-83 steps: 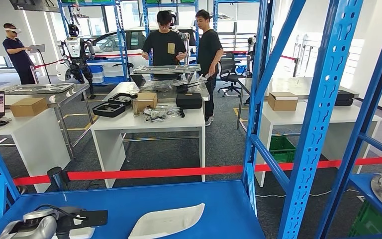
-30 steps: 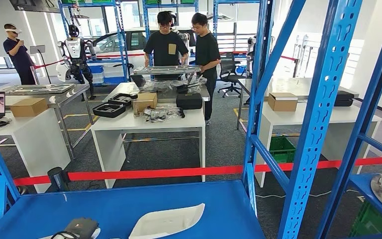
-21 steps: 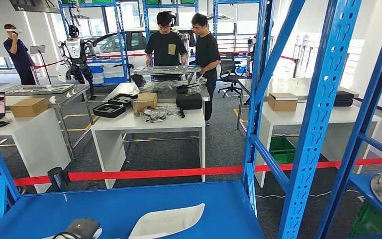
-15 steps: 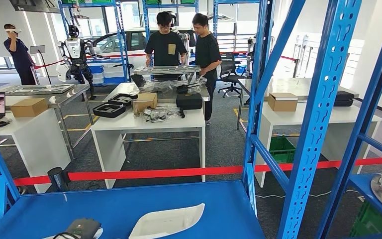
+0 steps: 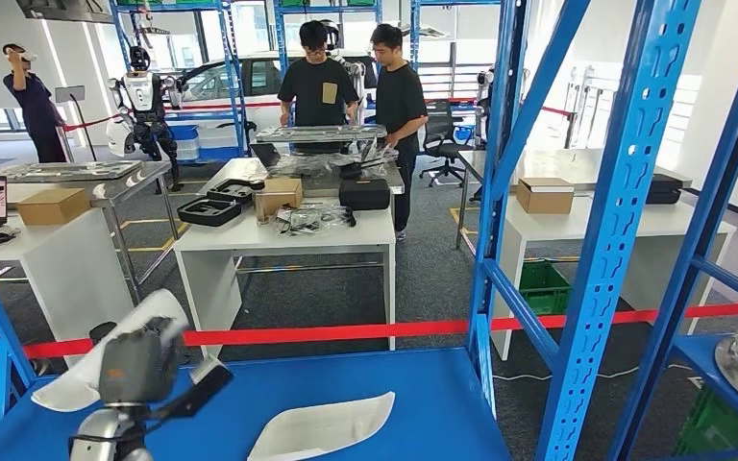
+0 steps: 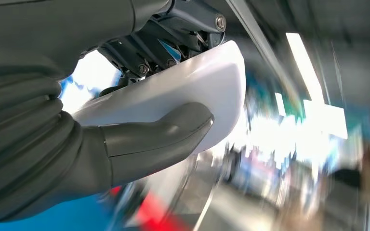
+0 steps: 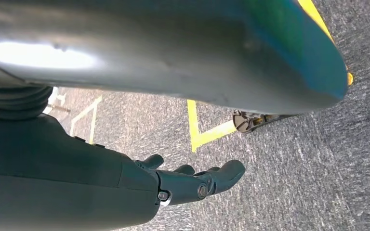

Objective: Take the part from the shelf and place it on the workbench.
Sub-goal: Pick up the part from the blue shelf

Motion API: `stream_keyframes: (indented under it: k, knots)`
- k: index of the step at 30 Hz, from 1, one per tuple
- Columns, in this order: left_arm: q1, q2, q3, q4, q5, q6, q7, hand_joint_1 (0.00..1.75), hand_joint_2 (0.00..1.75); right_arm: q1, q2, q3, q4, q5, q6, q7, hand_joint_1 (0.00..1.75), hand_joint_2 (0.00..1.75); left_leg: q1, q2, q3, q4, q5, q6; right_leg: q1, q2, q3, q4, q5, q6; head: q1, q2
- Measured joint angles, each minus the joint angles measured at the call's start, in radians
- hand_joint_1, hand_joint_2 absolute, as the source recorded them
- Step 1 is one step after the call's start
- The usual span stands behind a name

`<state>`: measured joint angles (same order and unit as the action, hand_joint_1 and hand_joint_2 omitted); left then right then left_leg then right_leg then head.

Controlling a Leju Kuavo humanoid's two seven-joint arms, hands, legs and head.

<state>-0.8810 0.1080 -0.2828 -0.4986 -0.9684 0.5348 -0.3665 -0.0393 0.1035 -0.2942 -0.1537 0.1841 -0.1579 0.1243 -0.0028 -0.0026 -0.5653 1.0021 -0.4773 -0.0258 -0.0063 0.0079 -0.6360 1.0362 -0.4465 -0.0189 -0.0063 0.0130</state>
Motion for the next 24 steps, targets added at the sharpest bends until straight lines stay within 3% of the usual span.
stream_keyframes:
  k: [3, 7, 11, 13, 15, 17, 18, 20, 21, 22, 24]
  knots:
    - [-0.008, 0.005, 0.006, -0.137, 0.034, 0.025, 0.003, 1.75, 1.75, 0.0, 0.002, -0.01, 0.0, -0.007, -0.003, -0.001, 0.0, 0.0, 0.0, 0.0, 0.001, 0.0, -0.001, 0.001, 0.0, -0.001, 0.001, 0.0, -0.001, 0.0, 0.0, 0.0]
    - [0.045, 0.004, 0.006, -0.359, 0.08, 0.124, -0.035, 1.75, 1.75, 0.0, 0.004, -0.025, 0.0, -0.015, -0.009, -0.005, 0.0, 0.0, 0.0, 0.0, 0.001, 0.0, -0.001, 0.001, -0.001, -0.001, 0.001, 0.0, -0.001, 0.001, 0.0, 0.0]
    - [0.151, -0.009, -0.006, -0.647, 0.11, 0.158, -0.076, 1.75, 1.75, 0.002, 0.006, -0.039, 0.0, -0.017, -0.01, -0.014, 0.0, 0.0, 0.003, 0.005, 0.019, -0.032, 0.017, 0.023, -0.004, 0.001, 0.012, -0.018, 0.004, 0.018, 0.0, 0.0]
    - [0.207, -0.022, -0.012, -0.782, 0.128, 0.16, -0.107, 1.75, 1.75, 0.003, 0.004, -0.042, 0.0, -0.017, -0.01, -0.019, 0.0, 0.0, 0.015, 0.012, 0.039, -0.069, 0.039, 0.031, -0.002, 0.001, -0.004, 0.028, -0.032, 0.028, 0.001, 0.0]
    - [0.261, -0.028, -0.019, -0.887, 0.153, 0.161, -0.132, 1.75, 1.75, 0.005, 0.003, -0.044, 0.0, -0.015, -0.009, -0.023, 0.0, 0.0, 0.02, 0.017, 0.038, -0.074, 0.044, 0.031, -0.01, 0.0, -0.054, 0.146, -0.095, 0.041, 0.003, 0.0]
    - [0.313, -0.028, -0.029, -0.965, 0.174, 0.162, -0.148, 1.75, 1.75, 0.008, 0.002, -0.046, 0.0, -0.014, -0.007, -0.025, 0.0, 0.0, 0.03, 0.019, 0.031, -0.065, 0.043, 0.022, -0.023, -0.001, -0.084, 0.221, -0.117, 0.058, 0.004, 0.0]
    - [0.334, -0.027, -0.033, -0.997, 0.185, 0.162, -0.153, 1.75, 1.75, 0.008, 0.002, -0.048, 0.0, -0.013, -0.006, -0.026, 0.0, 0.0, 0.037, 0.019, 0.025, -0.057, 0.041, 0.014, -0.031, -0.002, -0.073, 0.206, -0.103, 0.068, 0.004, 0.0]
    - [0.367, -0.022, -0.039, -1.052, 0.206, 0.162, -0.159, 1.75, 1.75, 0.007, 0.0, -0.051, 0.0, -0.013, -0.004, -0.027, 0.0, 0.0, 0.053, 0.018, 0.007, -0.027, 0.031, -0.01, -0.047, -0.005, -0.013, 0.101, -0.059, 0.092, 0.004, 0.0]
    - [0.378, -0.019, -0.043, -1.075, 0.215, 0.162, -0.161, 1.75, 1.75, 0.006, 0.003, -0.052, 0.0, -0.013, -0.002, -0.028, 0.0, 0.0, 0.058, 0.016, -0.005, -0.006, 0.023, -0.025, -0.052, -0.002, 0.011, 0.056, -0.045, 0.098, 0.007, 0.0]
    - [0.387, -0.015, -0.046, -1.097, 0.22, 0.162, -0.164, 1.75, 1.75, 0.005, 0.004, -0.053, 0.0, -0.013, -0.001, -0.028, 0.0, 0.0, 0.06, 0.014, -0.014, 0.01, 0.017, -0.038, -0.054, 0.0, 0.022, 0.033, -0.042, 0.095, 0.007, 0.0]
    - [0.4, -0.008, -0.056, -1.132, 0.228, 0.161, -0.169, 1.75, 1.75, 0.004, 0.007, -0.057, 0.0, -0.014, 0.0, -0.028, 0.0, 0.0, 0.06, 0.01, -0.024, 0.024, 0.012, -0.055, -0.052, 0.005, 0.015, 0.042, -0.046, 0.07, 0.007, 0.0]
